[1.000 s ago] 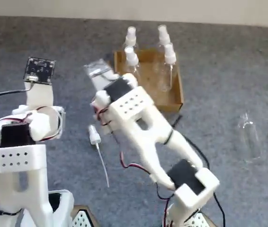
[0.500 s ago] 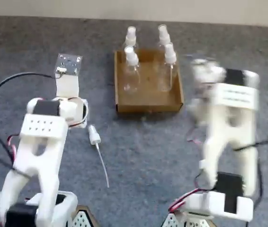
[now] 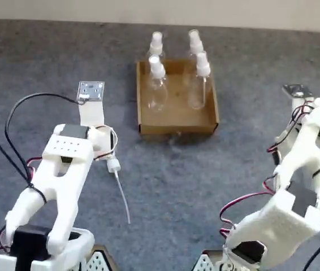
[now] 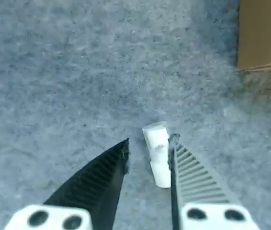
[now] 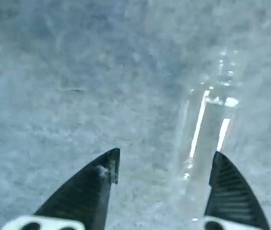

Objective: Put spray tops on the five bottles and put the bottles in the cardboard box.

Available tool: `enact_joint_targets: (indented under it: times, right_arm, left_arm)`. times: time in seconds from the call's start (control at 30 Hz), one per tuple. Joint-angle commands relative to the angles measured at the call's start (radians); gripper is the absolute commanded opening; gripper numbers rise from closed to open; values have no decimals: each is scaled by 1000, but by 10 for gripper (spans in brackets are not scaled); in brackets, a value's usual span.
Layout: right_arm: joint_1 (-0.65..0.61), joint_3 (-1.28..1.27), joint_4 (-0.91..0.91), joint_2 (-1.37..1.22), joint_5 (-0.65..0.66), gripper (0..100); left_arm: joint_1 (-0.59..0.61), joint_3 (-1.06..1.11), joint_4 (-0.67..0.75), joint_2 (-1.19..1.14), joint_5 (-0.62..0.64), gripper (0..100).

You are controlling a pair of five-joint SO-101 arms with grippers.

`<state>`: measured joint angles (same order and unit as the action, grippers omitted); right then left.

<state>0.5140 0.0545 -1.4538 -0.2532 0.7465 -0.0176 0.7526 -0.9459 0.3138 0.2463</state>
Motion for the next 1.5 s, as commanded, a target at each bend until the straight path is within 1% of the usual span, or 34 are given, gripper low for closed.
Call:
enact_joint_targets:
  times: [0.0,0.07,0.2,0.3,0.77,0.93,1.1,1.17,1.27,1.33,1.4,1.47]
  right_arm:
    - [38,116,8,-33,12,246]
    - [50,159,7,-53,12,246]
    - [64,220,5,-77,14,246]
    - [70,228,5,-82,14,246]
    - [70,226,-31,-85,15,246]
    - [68,226,-28,-87,15,246]
    - [58,226,-22,-114,14,246]
    - [56,228,4,-156,11,246]
    - [62,234,12,-225,9,246]
    - [62,236,16,-255,9,246]
    - [59,236,21,-268,9,246]
    - [58,236,21,-269,9,246]
  left_arm:
    - [-22,-1,25,-4,21,134]
    - [-25,12,35,-4,25,134]
    - [-81,77,121,-4,25,134]
    - [-97,104,166,-4,25,134]
    - [-90,153,180,-5,18,131]
    - [-91,225,293,-5,17,130]
    - [-91,231,292,-5,-41,129]
    - [-91,232,292,-5,-46,109]
    - [-91,232,292,-5,-46,34]
    - [-91,232,292,-5,-48,2]
    - [-93,232,292,-5,-48,5]
    - [-97,229,290,-4,-91,5]
